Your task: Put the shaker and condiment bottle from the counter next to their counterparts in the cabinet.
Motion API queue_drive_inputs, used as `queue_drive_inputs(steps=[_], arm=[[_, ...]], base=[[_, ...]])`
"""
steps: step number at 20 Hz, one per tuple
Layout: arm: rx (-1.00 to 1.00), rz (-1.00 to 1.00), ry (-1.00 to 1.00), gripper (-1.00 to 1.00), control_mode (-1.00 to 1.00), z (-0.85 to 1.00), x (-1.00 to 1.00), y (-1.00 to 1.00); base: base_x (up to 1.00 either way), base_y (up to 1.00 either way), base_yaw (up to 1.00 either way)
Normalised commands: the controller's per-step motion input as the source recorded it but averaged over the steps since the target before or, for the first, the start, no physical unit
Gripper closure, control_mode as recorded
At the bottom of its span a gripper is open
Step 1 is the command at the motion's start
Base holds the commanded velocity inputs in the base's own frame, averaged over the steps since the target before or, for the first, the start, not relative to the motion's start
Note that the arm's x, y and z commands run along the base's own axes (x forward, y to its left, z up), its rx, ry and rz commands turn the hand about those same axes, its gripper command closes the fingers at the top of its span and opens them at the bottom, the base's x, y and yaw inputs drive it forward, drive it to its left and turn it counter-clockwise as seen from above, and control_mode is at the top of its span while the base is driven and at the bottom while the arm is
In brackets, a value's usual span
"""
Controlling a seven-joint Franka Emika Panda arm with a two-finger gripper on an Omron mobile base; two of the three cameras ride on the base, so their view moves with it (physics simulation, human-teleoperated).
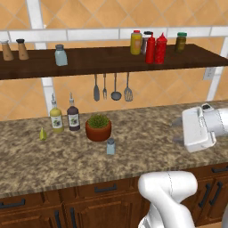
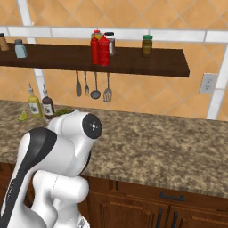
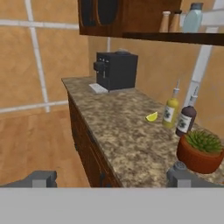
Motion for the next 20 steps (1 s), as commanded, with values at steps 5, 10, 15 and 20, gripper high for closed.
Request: queue_drive_inputs(steps=[5,10,15,20], arm=[[0.00,0.00,0.00,-1.00,-1.00,-0.44,0.13,0.25],[0.00,0.00,0.00,-1.00,-1.00,-0.27,0.05,0.08],[0.00,0.00,0.00,-1.00,-1.00,-0.20,0.25,0.14],[0.00,0.00,0.00,-1.00,-1.00,-0.24,0.24,0.11]], base=[[0.00,0.00,0.00],[0.00,0.00,0.00],[0.00,0.00,0.00],[0.00,0.00,0.00]])
